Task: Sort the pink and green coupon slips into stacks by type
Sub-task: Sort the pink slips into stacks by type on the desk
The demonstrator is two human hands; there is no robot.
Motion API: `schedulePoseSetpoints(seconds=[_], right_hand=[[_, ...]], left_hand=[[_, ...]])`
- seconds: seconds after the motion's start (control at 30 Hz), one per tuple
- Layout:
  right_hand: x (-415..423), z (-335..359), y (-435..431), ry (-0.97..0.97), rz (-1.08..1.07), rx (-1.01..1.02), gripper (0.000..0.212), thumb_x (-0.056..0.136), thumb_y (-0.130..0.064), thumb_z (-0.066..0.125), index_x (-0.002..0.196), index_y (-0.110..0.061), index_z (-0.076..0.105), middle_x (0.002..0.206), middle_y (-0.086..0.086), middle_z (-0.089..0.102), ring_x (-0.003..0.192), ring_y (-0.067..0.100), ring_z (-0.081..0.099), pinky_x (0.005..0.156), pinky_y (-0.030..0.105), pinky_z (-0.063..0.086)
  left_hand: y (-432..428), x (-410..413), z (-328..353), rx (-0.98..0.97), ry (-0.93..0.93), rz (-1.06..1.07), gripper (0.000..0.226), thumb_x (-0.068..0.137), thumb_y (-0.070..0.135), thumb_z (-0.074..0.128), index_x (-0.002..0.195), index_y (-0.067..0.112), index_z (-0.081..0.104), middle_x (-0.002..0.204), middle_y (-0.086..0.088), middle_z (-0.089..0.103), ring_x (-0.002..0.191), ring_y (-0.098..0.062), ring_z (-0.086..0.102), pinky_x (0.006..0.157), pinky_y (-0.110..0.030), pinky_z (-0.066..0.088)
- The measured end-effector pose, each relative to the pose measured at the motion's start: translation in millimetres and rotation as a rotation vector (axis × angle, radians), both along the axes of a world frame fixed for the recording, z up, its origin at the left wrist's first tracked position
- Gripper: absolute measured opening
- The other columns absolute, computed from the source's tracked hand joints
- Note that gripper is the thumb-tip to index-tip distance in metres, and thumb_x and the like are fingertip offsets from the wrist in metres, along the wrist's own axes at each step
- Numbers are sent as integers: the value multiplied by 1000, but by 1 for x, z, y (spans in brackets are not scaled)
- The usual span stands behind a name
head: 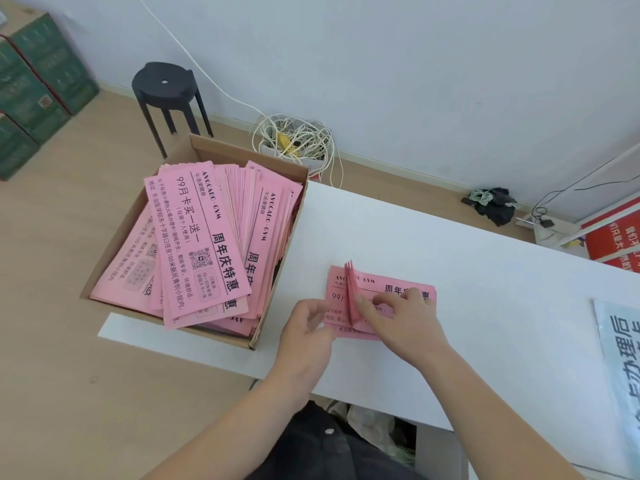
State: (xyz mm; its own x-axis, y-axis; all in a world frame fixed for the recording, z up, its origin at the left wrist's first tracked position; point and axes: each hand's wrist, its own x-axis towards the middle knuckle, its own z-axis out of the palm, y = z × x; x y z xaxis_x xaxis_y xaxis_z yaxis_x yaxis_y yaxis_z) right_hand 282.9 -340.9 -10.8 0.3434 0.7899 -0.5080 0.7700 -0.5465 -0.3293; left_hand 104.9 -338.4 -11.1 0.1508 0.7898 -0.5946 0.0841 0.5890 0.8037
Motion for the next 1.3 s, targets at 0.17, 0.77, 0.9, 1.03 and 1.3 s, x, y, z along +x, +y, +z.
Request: schedulePoseSetpoints(seconds=[0.17, 0.77, 0.9, 1.03, 1.3], right_hand=[[4, 6, -1, 70, -11, -4, 70, 78, -96, 32, 113, -48, 70, 109, -6, 44, 119, 22, 35, 108, 42, 38], [-4, 4, -5, 60, -23, 27, 39, 92, -69, 45, 119, -51, 67, 114, -3, 44, 115, 20, 33, 109, 40, 37], [0, 4, -6, 74, -7, 39, 33, 96, -63, 44, 109, -49, 71, 115, -1, 46, 114, 19, 34, 109, 40, 36], [7, 2, -9, 136, -60, 65, 40, 100, -55, 41, 81, -38, 71, 109, -6, 47, 116, 20, 39, 101, 38, 39], [7, 4, -12, 123, 18, 56, 45, 95, -77, 31, 83, -57, 69, 108, -9, 45, 117, 20, 36, 105, 38, 37]], left_hand=[[5, 5, 4, -100, -53, -9, 57, 92, -1, 59, 139, 29, 47, 126, 12, 63, 111, -8, 62, 77, -27, 46], [-8, 4, 5, -23, 35, -86, 59, 93, -8, 49, 138, 30, 51, 135, 14, 57, 120, 3, 53, 97, -12, 41], [-9, 7, 11, -34, -54, -97, 52, 92, -6, 57, 122, 37, 55, 120, 22, 64, 98, 10, 63, 79, -14, 49], [-21, 15, 7, 225, 33, -361, 69, 88, -2, 55, 125, 56, 49, 125, 40, 46, 113, 20, 45, 97, -5, 34], [-20, 11, 2, 227, -35, -210, 62, 94, -3, 54, 136, 43, 52, 133, 28, 59, 123, 14, 50, 108, -15, 40]])
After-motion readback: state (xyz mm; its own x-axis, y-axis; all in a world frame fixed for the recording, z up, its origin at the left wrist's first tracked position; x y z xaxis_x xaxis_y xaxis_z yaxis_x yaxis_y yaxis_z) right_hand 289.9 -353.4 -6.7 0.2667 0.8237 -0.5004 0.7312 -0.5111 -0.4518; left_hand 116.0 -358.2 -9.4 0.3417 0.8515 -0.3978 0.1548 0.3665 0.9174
